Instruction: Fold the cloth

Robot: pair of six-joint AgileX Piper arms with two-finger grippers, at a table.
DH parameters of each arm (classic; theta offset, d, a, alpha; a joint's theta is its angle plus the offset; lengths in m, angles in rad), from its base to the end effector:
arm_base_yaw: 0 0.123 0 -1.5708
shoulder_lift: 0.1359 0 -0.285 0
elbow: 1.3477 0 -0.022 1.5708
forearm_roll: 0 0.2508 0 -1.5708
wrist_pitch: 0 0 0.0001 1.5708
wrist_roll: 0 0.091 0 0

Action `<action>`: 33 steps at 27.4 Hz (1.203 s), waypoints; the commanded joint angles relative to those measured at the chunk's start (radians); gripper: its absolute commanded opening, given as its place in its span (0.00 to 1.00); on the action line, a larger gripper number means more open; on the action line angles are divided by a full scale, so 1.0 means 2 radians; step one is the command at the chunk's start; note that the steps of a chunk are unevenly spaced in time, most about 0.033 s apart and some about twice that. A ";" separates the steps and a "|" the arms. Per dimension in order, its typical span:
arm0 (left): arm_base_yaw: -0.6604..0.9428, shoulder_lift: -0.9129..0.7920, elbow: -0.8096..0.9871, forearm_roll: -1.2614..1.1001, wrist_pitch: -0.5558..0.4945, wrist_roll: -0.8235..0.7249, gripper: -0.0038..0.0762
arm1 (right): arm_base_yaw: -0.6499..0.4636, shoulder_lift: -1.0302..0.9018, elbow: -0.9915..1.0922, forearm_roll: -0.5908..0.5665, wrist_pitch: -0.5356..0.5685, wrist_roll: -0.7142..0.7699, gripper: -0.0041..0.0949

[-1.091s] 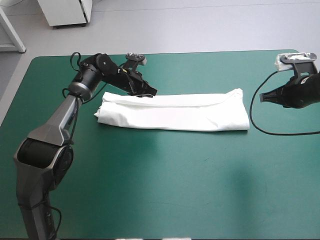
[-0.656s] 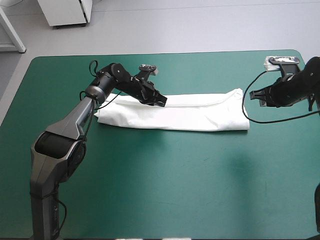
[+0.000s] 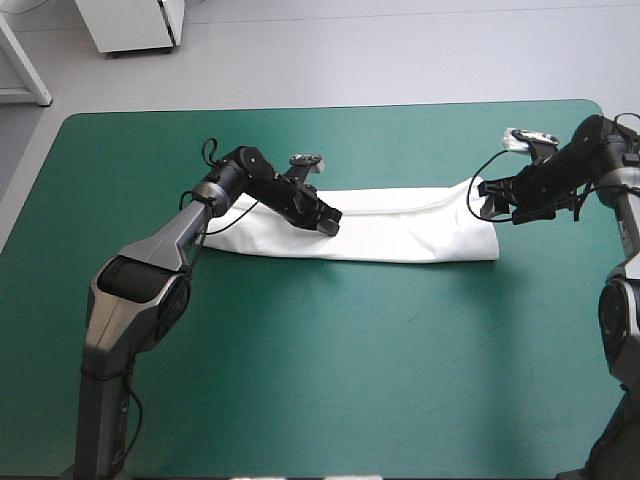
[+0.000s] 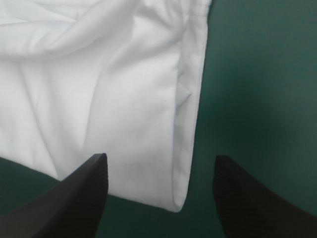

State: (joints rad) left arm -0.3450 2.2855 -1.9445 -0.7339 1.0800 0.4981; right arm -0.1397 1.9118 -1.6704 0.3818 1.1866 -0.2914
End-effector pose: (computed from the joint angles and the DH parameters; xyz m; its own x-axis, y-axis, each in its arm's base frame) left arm 0.4420 -0.2160 0.2008 -0.8279 0.3798 -0.4128 0.5559 0.6537 -0.5135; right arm 0.4041 -0.0251 0.2768 -0.9544 0.0001 -0.2986 -0.0922 0.9511 0.2948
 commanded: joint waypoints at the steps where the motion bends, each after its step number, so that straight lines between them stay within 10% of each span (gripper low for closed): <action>1: -0.002 -0.022 -0.013 -0.019 0.002 0.001 0.04 | -0.025 -0.001 -0.019 0.041 -0.005 -0.018 0.64; 10: -0.002 -0.022 -0.014 -0.002 0.009 0.002 0.04 | -0.043 0.057 -0.023 0.149 0.012 -0.053 0.64; 33: -0.002 -0.023 -0.018 0.004 0.015 0.002 0.04 | 0.012 0.128 -0.029 0.182 0.017 -0.068 0.64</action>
State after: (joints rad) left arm -0.3450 2.2916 -1.9554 -0.7235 1.0901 0.5021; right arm -0.1449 2.1751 -1.7258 0.7528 1.2081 -0.4168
